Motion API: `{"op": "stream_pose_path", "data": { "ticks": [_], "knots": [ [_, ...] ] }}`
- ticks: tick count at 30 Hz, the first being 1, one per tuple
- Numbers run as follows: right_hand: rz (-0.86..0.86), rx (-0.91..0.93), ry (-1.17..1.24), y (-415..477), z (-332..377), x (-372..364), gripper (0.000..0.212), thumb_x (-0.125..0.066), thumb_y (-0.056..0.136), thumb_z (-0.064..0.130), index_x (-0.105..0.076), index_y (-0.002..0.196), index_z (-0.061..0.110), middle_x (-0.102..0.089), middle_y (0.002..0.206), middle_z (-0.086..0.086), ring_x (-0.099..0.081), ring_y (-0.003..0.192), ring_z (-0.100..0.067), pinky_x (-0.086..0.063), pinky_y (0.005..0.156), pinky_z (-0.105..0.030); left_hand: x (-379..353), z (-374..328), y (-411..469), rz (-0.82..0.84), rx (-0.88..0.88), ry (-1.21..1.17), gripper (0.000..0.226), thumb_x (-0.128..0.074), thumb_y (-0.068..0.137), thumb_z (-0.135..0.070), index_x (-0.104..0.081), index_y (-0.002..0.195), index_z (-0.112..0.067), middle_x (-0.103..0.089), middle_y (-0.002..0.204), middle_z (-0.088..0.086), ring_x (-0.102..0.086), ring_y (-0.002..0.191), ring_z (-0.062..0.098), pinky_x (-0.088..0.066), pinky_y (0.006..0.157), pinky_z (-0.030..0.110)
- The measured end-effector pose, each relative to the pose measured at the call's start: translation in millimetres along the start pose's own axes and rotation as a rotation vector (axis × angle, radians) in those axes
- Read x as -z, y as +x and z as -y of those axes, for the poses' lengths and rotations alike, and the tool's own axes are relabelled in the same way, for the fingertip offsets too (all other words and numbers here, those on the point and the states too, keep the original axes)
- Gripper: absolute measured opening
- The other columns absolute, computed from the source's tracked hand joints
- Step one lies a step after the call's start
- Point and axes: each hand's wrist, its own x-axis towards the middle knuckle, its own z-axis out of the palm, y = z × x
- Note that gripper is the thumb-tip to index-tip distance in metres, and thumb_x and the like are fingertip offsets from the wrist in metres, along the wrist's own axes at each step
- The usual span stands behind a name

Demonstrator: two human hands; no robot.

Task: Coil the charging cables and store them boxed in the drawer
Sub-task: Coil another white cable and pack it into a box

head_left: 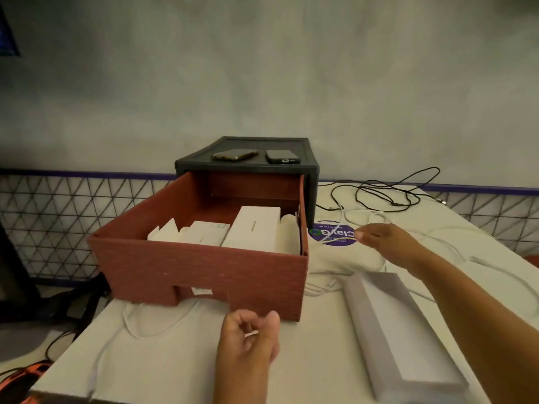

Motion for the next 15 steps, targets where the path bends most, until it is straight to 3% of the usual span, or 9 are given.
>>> {"op": "stream_pose_path", "data": {
  "ticks": [1, 3, 5, 7, 9, 11, 13, 15],
  "knots": [
    [0.003, -0.012, 0.012, -8.5, -5.2, 2.5, 0.026, -0.058, 0.091, 0.028, -0.067, 0.110, 0.012, -0.065, 0.105, -0.005, -0.058, 0.100, -0.021, -0.038, 0.084, -0.027, -4.1, 4.4, -5.4, 0.076, -0.038, 0.070, 0.041, -0.081, 0.066, -0.028, -0.048, 0.079, -0.008, -0.054, 0.050, -0.007, -0.047, 0.042, 0.005, -0.041, 0.044, 0.016],
    [-0.018, -0.040, 0.070, -24.6, -14.3, 4.5, 0.024, -0.060, 0.090, 0.024, -0.066, 0.110, 0.012, -0.064, 0.103, -0.003, -0.057, 0.096, -0.016, -0.040, 0.079, -0.024, -13.3, 10.4, -19.3, 0.218, -0.088, 0.229, 0.049, -0.073, 0.044, -0.044, -0.057, 0.076, -0.010, -0.058, 0.056, -0.003, -0.049, 0.051, 0.006, -0.042, 0.052, 0.015],
    [-0.048, -0.077, 0.157, -39.3, -23.5, 1.8, 0.021, -0.062, 0.089, 0.020, -0.066, 0.108, 0.013, -0.064, 0.102, -0.004, -0.057, 0.092, -0.015, -0.040, 0.073, -0.022, -22.1, 17.6, -30.9, 0.376, -0.112, 0.382, 0.047, -0.068, 0.042, -0.049, -0.064, 0.077, -0.018, -0.064, 0.068, -0.005, -0.055, 0.063, 0.002, -0.044, 0.061, 0.011],
    [-0.049, -0.120, 0.250, -52.5, -30.5, -4.9, 0.019, -0.063, 0.088, 0.018, -0.065, 0.107, 0.016, -0.063, 0.099, -0.005, -0.056, 0.086, -0.015, -0.041, 0.068, -0.021, -31.1, 26.1, -38.5, 0.513, -0.111, 0.594, 0.047, -0.074, 0.049, -0.048, -0.064, 0.093, -0.033, -0.065, 0.096, -0.016, -0.057, 0.086, -0.007, -0.046, 0.080, 0.011],
    [-0.065, -0.147, 0.304, -60.5, -36.6, -14.4, 0.022, -0.063, 0.087, 0.019, -0.062, 0.110, 0.017, -0.060, 0.093, -0.003, -0.055, 0.078, -0.013, -0.041, 0.065, -0.018, -40.4, 31.4, -42.4, 0.641, -0.112, 0.848, 0.072, -0.077, 0.060, -0.047, -0.045, 0.125, -0.045, -0.047, 0.127, -0.026, -0.045, 0.114, -0.007, -0.038, 0.103, 0.021],
    [-0.118, -0.166, 0.275, -66.2, -42.5, -20.0, 0.029, -0.063, 0.087, 0.021, -0.059, 0.116, 0.017, -0.058, 0.095, -0.002, -0.055, 0.084, -0.015, -0.041, 0.069, -0.021, -48.0, 36.9, -43.7, 0.701, -0.175, 1.049, 0.099, -0.075, 0.064, -0.050, -0.017, 0.143, -0.046, -0.036, 0.140, -0.025, -0.037, 0.125, -0.001, -0.033, 0.108, 0.026],
    [-0.155, -0.204, 0.300, -69.8, -44.3, -23.1, 0.033, -0.062, 0.088, 0.022, -0.057, 0.120, 0.016, -0.058, 0.108, -0.005, -0.056, 0.098, -0.020, -0.043, 0.078, -0.026, -53.6, 40.1, -45.4, 0.744, -0.301, 1.196, 0.097, -0.068, 0.074, -0.052, -0.002, 0.145, -0.047, -0.028, 0.147, -0.019, -0.032, 0.131, 0.007, -0.027, 0.111, 0.029],
    [-0.162, -0.226, 0.389, -73.5, -42.6, -24.4, 0.029, -0.059, 0.089, 0.018, -0.058, 0.117, 0.014, -0.057, 0.117, -0.008, -0.054, 0.102, -0.021, -0.043, 0.080, -0.026, -55.4, 42.3, -45.5, 0.794, -0.362, 1.261, 0.085, -0.060, 0.084, -0.049, 0.000, 0.144, -0.049, -0.018, 0.153, -0.014, -0.026, 0.135, 0.011, -0.022, 0.114, 0.031]
  ]
}}
